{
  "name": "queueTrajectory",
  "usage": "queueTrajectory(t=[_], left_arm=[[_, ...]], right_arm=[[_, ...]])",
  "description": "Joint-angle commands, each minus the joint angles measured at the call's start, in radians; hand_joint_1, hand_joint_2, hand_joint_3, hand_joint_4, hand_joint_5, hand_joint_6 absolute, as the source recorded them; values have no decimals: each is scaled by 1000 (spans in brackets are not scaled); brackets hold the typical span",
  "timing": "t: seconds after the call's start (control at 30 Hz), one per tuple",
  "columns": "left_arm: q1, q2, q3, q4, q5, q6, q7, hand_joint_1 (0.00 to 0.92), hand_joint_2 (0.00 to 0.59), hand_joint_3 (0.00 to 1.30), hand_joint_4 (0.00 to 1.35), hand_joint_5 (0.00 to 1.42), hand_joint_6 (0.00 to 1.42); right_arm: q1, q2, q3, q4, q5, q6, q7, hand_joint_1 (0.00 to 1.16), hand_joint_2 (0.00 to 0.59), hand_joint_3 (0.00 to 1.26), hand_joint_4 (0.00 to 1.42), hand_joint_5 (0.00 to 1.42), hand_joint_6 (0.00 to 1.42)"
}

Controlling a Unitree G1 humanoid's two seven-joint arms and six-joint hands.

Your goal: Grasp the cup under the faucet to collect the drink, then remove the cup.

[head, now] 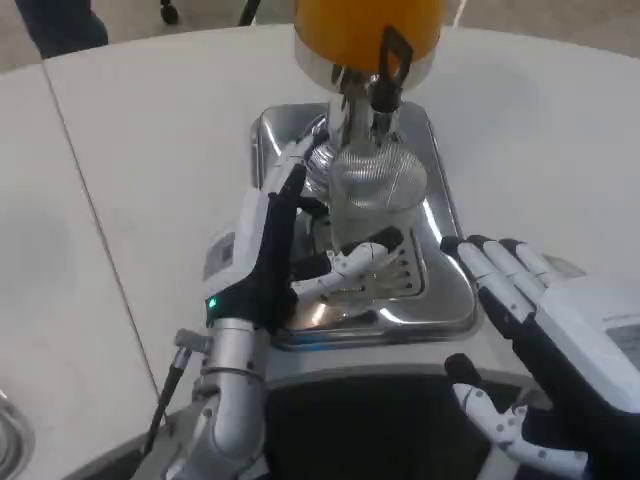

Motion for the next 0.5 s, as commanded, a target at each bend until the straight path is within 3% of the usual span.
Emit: queueTrajectory(t=[0.03,0.2,0.37,0.5], left_arm=[[29,19,-1,-23,-13,4,-54,485,62,95,1,342,364],[61,50,10,-89,-18,17,-82,476,58,54,0,298,312],[120,145,20,-230,42,31,-82,468,59,9,0,261,255],[177,222,69,-339,29,55,-132,433,66,0,0,234,221]], right_arm=[[-8,3,5,20,5,0,-14,308,576,6,0,0,47],[-24,5,2,27,20,-1,-27,309,575,6,0,0,47],[-16,23,-2,8,28,3,-43,304,575,6,0,0,47],[-17,42,25,32,15,-5,-73,301,575,6,0,0,48]])
